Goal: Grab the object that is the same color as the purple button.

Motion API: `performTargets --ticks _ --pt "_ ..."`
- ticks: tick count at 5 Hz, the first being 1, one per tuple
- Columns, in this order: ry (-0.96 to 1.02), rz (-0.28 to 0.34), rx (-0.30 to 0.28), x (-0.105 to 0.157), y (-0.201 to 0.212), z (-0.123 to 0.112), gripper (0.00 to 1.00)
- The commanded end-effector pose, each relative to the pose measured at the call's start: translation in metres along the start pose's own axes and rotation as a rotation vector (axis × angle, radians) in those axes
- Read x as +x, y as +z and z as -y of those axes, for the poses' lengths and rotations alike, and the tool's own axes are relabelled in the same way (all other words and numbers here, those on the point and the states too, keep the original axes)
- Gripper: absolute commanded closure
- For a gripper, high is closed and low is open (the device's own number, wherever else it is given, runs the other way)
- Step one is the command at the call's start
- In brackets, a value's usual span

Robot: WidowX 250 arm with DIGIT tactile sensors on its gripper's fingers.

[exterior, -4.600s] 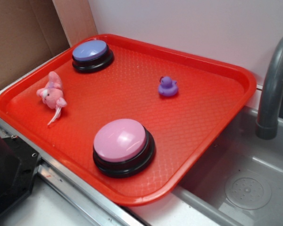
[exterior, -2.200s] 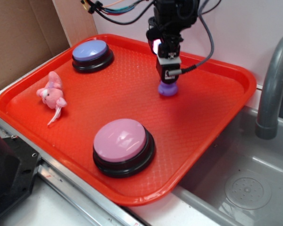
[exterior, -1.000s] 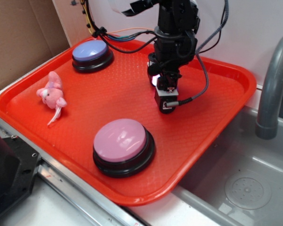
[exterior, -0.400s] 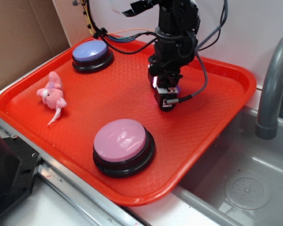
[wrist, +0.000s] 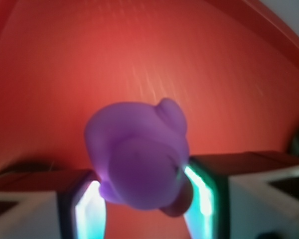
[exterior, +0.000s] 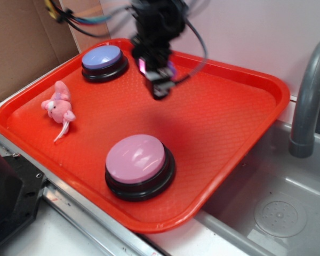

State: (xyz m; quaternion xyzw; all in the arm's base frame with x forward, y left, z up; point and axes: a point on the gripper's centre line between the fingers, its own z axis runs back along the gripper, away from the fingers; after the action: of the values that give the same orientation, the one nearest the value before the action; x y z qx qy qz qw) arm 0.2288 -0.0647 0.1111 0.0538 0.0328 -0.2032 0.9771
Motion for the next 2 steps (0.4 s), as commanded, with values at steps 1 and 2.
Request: performTargets --ticks 1,2 --pt "0.176 -0.018 0.012 -0.057 0.066 0.003 1.0" --pt "0.269 -0.036 0.06 -0.069 0.084 0.004 1.0"
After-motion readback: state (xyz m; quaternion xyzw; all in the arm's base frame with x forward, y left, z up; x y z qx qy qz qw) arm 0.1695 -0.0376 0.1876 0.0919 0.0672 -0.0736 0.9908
